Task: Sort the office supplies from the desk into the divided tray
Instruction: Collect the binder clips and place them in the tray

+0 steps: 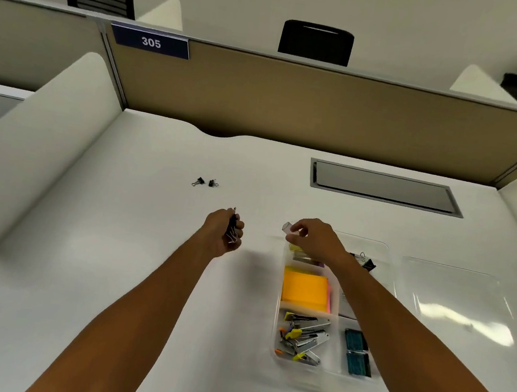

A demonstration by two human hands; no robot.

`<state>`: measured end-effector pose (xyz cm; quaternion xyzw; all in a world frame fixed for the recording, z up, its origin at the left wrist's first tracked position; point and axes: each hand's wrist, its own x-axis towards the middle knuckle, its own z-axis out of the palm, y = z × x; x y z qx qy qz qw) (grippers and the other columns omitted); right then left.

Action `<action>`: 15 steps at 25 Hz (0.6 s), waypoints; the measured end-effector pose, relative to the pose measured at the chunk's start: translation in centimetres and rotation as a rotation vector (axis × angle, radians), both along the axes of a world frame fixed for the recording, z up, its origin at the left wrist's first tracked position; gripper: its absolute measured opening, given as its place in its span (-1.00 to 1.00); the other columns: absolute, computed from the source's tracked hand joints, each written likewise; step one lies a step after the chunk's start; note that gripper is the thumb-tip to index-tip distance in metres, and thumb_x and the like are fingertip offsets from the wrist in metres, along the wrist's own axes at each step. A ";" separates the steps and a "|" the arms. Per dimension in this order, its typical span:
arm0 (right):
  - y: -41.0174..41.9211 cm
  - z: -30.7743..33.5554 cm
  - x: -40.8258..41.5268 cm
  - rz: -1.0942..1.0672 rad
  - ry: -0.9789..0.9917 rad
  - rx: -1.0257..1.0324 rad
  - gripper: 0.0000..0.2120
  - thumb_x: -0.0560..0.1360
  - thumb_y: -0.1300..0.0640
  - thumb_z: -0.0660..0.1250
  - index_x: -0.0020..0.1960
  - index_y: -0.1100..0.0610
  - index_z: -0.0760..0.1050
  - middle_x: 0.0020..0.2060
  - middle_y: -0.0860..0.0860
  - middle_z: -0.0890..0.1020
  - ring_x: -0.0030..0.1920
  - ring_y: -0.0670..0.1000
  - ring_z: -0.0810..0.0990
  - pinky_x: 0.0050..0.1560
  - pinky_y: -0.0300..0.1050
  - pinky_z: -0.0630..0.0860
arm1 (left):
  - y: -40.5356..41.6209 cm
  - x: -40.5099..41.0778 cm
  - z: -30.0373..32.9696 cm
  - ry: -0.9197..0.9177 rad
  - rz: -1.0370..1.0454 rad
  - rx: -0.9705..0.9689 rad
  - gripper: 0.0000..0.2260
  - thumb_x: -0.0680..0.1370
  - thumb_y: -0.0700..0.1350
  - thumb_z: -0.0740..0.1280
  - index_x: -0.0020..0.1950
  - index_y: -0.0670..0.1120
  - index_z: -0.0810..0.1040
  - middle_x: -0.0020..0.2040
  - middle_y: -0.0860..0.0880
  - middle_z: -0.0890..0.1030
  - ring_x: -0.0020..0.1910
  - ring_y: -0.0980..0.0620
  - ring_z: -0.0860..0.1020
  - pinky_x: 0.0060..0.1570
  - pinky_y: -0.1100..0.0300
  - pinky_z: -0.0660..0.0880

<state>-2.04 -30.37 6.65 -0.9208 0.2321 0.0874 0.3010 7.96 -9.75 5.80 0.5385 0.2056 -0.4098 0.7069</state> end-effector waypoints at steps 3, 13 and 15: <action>-0.5 -0.3 -1.3 0.026 0.045 -0.094 -0.69 0.51 -0.07 0.39 0.19 0.05 0.59 0.13 0.03 0.63 0.03 0.03 0.58 0.09 -0.04 0.54 | -1.7 -1.9 0.5 0.060 0.003 -0.078 -0.70 0.64 -0.07 0.09 -0.27 -0.07 0.41 -0.43 0.03 0.44 -0.50 0.07 0.32 -0.46 0.28 0.25; 0.1 0.5 -5.4 -0.556 -0.342 0.688 -0.69 0.60 -0.01 0.27 0.13 0.21 0.59 0.06 0.19 0.64 0.05 0.22 0.62 0.00 -0.03 0.52 | -9.3 -7.4 1.8 0.119 0.096 -0.247 -0.67 0.66 -0.06 0.06 -0.25 -0.11 0.43 -0.47 0.00 0.41 -0.51 0.09 0.34 -0.53 0.31 0.29; 0.2 1.0 -6.2 -0.741 -0.338 1.075 -0.66 0.62 -0.06 0.24 0.10 0.21 0.58 0.05 0.17 0.64 0.02 0.18 0.64 0.09 0.05 0.56 | -11.2 -8.4 1.8 0.049 0.106 -0.175 -0.71 0.64 -0.08 0.08 -0.22 -0.12 0.44 -0.42 -0.03 0.43 -0.46 0.06 0.35 -0.46 0.25 0.31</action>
